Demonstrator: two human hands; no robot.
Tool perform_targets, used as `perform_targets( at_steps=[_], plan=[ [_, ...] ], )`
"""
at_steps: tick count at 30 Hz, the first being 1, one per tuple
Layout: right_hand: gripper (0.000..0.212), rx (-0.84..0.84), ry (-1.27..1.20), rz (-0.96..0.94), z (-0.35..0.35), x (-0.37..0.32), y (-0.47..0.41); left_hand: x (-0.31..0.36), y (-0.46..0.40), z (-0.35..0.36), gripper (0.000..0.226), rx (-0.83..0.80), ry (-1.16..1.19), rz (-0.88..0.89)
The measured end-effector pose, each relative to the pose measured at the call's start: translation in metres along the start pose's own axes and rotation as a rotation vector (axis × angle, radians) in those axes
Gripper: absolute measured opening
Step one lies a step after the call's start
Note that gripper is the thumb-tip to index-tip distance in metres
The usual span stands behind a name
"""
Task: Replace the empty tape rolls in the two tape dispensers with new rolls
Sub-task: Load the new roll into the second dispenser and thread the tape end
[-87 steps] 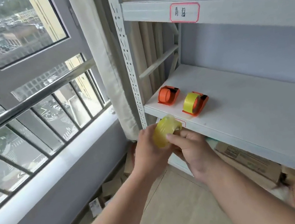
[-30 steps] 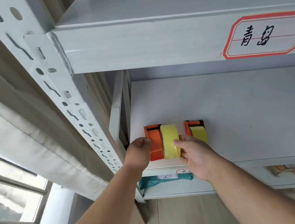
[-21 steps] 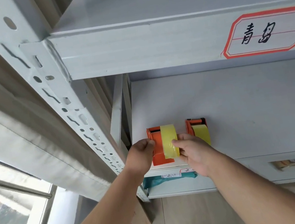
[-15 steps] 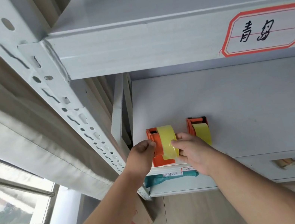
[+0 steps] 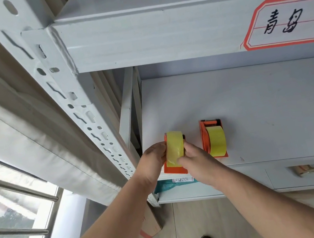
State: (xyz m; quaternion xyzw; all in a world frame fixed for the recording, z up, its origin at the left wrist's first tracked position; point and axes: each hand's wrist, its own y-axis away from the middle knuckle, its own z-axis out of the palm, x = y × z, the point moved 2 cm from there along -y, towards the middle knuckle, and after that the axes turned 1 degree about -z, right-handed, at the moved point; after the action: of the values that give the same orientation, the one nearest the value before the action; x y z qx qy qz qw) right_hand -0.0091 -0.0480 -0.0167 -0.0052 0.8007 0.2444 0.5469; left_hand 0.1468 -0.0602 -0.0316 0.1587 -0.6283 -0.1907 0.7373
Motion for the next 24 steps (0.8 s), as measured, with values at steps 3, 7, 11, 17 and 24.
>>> perform_targets(
  at_steps=[3,7,11,17,24],
  plan=[
    [0.109,0.036,0.344,-0.087,0.001,0.007,0.007,-0.004,-0.006,0.003,0.037,0.013,0.057,-0.035],
    [0.082,0.345,0.801,-0.439,-0.003,0.01,0.011,-0.006,-0.01,0.006,0.041,-0.032,0.076,-0.018],
    [0.031,0.549,0.948,-0.633,-0.008,0.012,0.011,-0.005,-0.01,0.004,0.043,-0.061,0.079,-0.004],
    [0.013,0.554,0.642,-0.566,-0.011,-0.005,-0.001,-0.014,0.0,0.002,0.035,-0.031,-0.012,0.008],
    [0.02,0.423,0.399,-0.224,-0.021,-0.027,-0.018,-0.032,0.008,0.002,0.024,0.015,-0.21,0.048]
  ],
)
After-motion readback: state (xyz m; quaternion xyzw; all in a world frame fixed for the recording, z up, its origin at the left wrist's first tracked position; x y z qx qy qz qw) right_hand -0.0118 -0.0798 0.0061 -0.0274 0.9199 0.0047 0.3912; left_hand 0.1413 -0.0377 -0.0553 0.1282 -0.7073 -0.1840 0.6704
